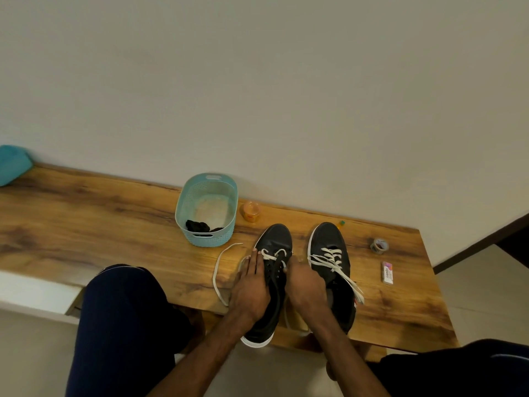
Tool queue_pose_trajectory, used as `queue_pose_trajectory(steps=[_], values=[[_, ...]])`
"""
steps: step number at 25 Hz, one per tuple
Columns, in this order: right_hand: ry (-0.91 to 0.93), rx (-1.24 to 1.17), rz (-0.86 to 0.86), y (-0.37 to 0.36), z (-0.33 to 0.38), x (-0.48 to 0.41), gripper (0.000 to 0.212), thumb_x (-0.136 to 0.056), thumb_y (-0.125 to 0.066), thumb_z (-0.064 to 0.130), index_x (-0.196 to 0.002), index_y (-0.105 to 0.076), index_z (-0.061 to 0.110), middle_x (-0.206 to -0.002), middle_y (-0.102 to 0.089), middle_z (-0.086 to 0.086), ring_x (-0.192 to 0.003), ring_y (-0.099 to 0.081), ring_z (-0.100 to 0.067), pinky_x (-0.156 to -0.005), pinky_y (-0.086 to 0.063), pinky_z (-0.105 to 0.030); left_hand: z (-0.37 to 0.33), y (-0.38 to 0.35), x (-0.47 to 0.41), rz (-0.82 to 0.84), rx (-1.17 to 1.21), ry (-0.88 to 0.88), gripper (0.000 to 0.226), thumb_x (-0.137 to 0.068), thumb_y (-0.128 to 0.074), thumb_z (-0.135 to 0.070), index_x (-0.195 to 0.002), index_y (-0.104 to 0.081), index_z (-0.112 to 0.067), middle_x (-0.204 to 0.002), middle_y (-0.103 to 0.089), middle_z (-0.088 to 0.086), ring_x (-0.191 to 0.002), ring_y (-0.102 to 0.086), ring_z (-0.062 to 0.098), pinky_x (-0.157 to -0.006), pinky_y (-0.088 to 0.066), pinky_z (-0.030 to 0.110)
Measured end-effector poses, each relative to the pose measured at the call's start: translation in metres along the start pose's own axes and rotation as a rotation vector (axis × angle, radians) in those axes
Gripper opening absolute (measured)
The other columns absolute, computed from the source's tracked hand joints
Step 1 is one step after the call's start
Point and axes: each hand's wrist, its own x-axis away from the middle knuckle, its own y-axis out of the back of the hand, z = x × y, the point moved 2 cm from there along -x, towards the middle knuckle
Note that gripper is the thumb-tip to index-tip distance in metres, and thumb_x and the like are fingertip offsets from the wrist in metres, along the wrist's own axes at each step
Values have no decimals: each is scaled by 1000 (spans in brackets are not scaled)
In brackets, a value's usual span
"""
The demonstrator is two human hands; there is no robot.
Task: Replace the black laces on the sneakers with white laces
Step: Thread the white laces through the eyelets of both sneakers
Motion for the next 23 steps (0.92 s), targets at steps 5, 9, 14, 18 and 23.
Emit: queue_pose_trajectory(steps=[5,9,14,18,23], values=[[18,104,159,5,-24,18,21,-103,-42,27,-108,-57,13,-104,-65,-7,-84,-59,-22,-72,-46,-32,0,-3,-2,50,-10,20,76,-100,-40,-29,-156,9,-12,-165,10,3,-152,1,22,-122,-16,42],[-67,-28,55,16,-17,0,26,-101,-45,32,-106,-57,9,-99,-65,-8,-94,-64,-29,-72,-45,-32,2,1,-2,-3,22,53,70,-99,-42,-35,-157,-6,-17,-165,-9,4,-149,-17,22,-117,-28,43],[-142,-381,116,21,-32,1,28,-95,-43,8,-123,-39,4,-92,-66,-10,-77,-60,-21,-61,-44,-32,3,16,-5,-119,168,104,46,-98,-49,-41,-138,-40,-22,-139,-48,1,-124,-49,20,-96,-44,39],[-141,-577,116,24,-49,-1,24,-95,-42,-1,-110,-47,17,-85,-72,-5,-78,-67,-18,-76,-54,-42,2,19,-6,-170,160,65,46,-94,-55,-44,-133,-43,-23,-134,-50,-2,-119,-50,17,-94,-47,38],[-76,-518,17,27,-36,-22,34,-96,-49,3,-128,-43,12,-100,-69,-8,-88,-65,-23,-75,-53,-37,12,22,-12,-57,112,62,66,-90,-38,-71,-135,-44,-24,-134,-49,-2,-116,-55,19,-90,-50,41]])
